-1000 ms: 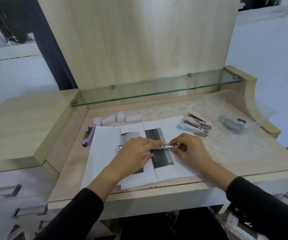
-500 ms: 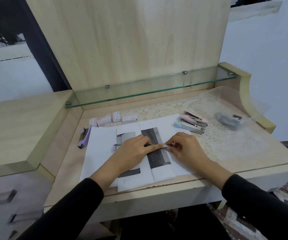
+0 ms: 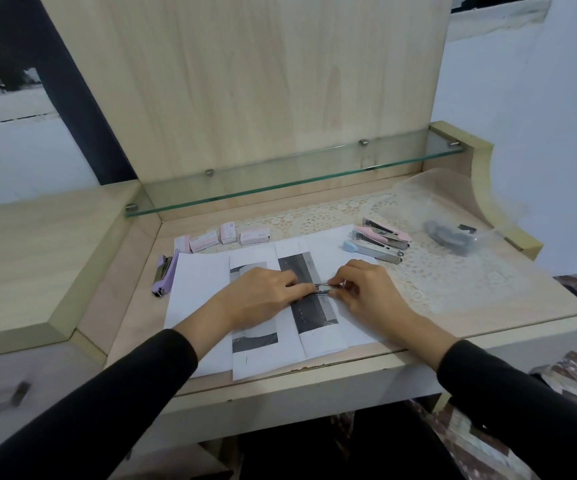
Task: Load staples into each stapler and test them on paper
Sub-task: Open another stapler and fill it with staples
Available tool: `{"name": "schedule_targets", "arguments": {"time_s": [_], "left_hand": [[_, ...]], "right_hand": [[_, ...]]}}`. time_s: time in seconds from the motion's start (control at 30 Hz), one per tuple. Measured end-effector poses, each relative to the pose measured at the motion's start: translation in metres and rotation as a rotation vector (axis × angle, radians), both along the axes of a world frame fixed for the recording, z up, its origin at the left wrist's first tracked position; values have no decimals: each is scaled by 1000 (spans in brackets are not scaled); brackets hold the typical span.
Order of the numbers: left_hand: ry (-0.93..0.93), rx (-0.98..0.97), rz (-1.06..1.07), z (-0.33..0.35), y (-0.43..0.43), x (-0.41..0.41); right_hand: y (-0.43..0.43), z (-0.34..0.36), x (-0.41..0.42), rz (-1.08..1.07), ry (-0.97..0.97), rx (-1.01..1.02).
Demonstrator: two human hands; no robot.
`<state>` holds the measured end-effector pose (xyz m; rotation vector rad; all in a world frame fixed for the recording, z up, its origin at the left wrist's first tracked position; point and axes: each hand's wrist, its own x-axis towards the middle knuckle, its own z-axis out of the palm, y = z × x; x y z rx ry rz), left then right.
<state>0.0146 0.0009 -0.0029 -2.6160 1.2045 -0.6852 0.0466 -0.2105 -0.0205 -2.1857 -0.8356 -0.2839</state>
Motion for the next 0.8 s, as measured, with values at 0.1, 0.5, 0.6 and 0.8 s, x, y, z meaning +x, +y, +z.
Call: {"name": "schedule_targets", "arguments": {"time_s": [0.1, 0.5, 0.6, 0.8], "left_hand": [[10, -43, 37, 3, 0, -3], [-71, -650, 301, -11, -33, -21], [22, -745, 356, -11, -37, -25], [129, -897, 412, -5, -31, -31]], "right_hand": [[0, 0, 0, 0, 4, -3], [1, -1, 2, 7, -19, -29], [0, -1, 1, 14, -29, -36], [-1, -3, 2, 12, -34, -17]]}}
